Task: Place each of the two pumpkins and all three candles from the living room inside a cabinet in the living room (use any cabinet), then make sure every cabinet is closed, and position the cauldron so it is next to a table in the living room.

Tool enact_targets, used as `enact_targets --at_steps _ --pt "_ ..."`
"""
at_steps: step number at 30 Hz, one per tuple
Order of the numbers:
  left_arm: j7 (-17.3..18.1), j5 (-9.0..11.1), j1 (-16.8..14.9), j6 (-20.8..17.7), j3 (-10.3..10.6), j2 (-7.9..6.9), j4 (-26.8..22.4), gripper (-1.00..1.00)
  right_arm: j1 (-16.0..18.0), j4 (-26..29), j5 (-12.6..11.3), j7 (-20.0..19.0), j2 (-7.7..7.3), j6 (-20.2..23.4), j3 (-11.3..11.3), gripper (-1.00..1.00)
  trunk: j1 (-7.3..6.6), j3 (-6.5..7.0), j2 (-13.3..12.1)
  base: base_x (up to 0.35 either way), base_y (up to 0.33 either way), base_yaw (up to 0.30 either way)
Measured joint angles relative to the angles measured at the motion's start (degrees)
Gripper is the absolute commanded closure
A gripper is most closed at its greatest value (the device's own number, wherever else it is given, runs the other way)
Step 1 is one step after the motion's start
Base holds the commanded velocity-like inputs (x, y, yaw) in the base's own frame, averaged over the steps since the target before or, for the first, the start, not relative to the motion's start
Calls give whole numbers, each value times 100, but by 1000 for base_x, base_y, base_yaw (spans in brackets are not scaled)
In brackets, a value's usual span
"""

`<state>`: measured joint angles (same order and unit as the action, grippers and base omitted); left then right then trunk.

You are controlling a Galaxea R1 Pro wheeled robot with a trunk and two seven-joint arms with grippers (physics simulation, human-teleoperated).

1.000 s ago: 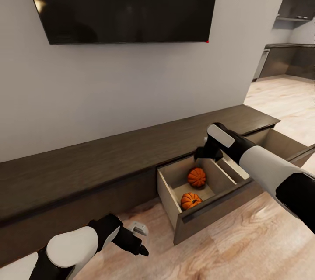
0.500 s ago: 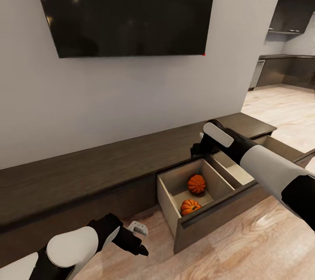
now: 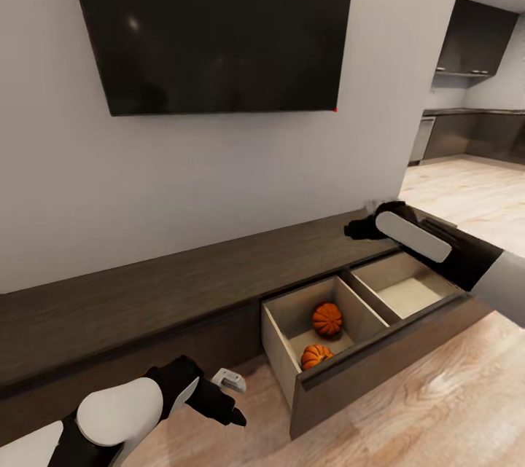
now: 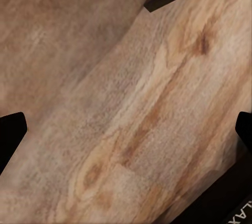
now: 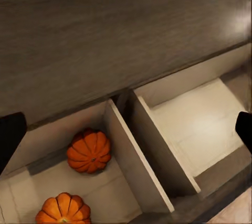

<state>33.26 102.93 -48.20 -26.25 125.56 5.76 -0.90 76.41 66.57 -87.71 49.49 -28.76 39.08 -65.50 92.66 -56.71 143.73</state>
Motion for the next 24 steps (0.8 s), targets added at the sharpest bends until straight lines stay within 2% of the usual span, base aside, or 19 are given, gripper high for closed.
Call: enact_targets --at_steps 1,2,3,4,5,6,7,8,10,11,12,15,17,19,21,22,23,24 --pt "0 0 0 2 -3 -3 0 -100 -2 391 -1 44 -269 -421 -300 -100 -3 22 -1 0 0 0" --pt "2 1 0 6 -10 -7 0 -100 -5 885 -4 211 -633 -1126 -764 -100 -5 44 -3 0 0 0" --pt "0 0 0 7 -10 -8 0 -100 -5 1021 -7 302 -753 -1383 -945 -100 -8 66 -4 0 0 0" --pt "-2 0 0 8 -12 -11 0 -100 -7 1196 -13 504 -937 -1852 -1307 -100 -10 88 -6 0 0 0" --pt "-7 0 0 12 -14 -12 2 -100 -11 1350 -13 778 -1168 -2601 -1923 -100 -12 110 -7 0 0 0" --pt "-15 0 -2 16 -14 -11 5 -100 -10 1413 17 913 -1313 -3154 -2374 -100 -15 132 -9 0 0 0" --pt "-33 2 -1 70 -16 -14 7 -100 -13 1485 122 1048 -1507 -3817 -2930 -100 -18 154 -10 0 0 0" --pt "-57 5 0 140 -16 -14 9 -100 -11 1525 235 1119 -1645 -4149 -3232 -100 -21 177 -11 0 0 0" --pt "-139 12 0 272 -22 -13 9 -100 -12 1619 454 1229 -1983 -4588 -3575 -100 -26 222 -14 0 0 0" --pt "-190 14 0 310 -27 -13 9 -100 -12 1679 541 1251 -2176 -4816 -3684 -100 -29 244 -15 0 0 0" --pt "-216 15 0 326 -31 -11 9 -100 -13 1714 583 1257 -2275 -4943 -3740 -100 -31 266 -16 0 0 0" --pt "-327 22 0 381 -54 -8 9 -100 -16 1904 802 1247 -2791 -5687 -4158 -100 -39 333 -20 0 0 0" --pt "-356 25 0 397 -56 -7 9 -100 -18 1958 933 1237 -2983 -5987 -4360 -100 -44 377 -23 0 0 0" --pt "-388 24 0 407 -57 -8 9 -100 -20 1993 1085 1231 -3107 -6523 -4751 -100 -49 421 -26 0 0 0" --pt "-407 26 0 413 -57 -7 9 -100 -21 1998 1165 1256 -3113 -7172 -5378 -100 -54 465 -29 0 0 0" --pt "-418 22 0 418 -46 -7 9 -100 -24 1981 1189 1301 -3050 -7958 -6004 -100 -56 487 -30 0 0 0" --pt "-423 21 0 424 -41 -6 11 -100 -16 1965 1194 1311 -3009 -8312 -6250 -100 -59 510 -32 0 0 0" --pt "-424 20 0 432 -39 -6 12 -100 -14 1955 1191 1318 -2981 -8480 -6344 -100 -62 532 -33 0 0 0"
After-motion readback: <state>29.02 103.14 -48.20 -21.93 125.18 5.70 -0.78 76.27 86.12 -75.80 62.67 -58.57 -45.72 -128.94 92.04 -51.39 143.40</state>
